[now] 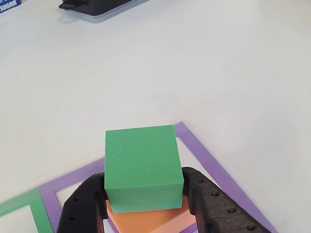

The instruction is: Tower of hanoi

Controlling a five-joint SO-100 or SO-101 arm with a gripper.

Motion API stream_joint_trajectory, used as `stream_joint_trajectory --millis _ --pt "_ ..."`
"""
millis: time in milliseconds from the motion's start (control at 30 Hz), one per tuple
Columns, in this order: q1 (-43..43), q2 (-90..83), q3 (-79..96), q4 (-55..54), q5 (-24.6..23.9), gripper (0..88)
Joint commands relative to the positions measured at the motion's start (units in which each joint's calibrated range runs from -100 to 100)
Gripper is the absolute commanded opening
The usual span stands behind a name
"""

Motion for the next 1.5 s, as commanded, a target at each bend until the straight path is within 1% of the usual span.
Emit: stream_joint_trajectory --millis 0,167,267,333,533,767,933,1067,1267,1467 --pt "-0.90 -0.66 -1.21 -1.62 0.20 8.9" --pt "-0.82 -1.94 -2.21 0.57 0.20 8.7" --pt "-0.97 -4.74 -2.94 3.89 0.20 8.1" --pt "-1.35 -7.79 -4.76 8.58 0.20 7.4" --pt "-2.19 -17.08 -15.30 30.03 0.20 7.6" --pt "-4.18 -24.37 -36.02 62.65 0.20 7.9" --pt "-7.91 -28.86 -49.83 84.91 0.20 8.3" --pt "-13.17 -33.27 -56.82 98.26 0.20 8.2" --pt "-22.55 -39.44 -58.10 107.25 0.20 8.1" --pt "-32.77 -42.16 -56.37 109.51 0.20 8.1"
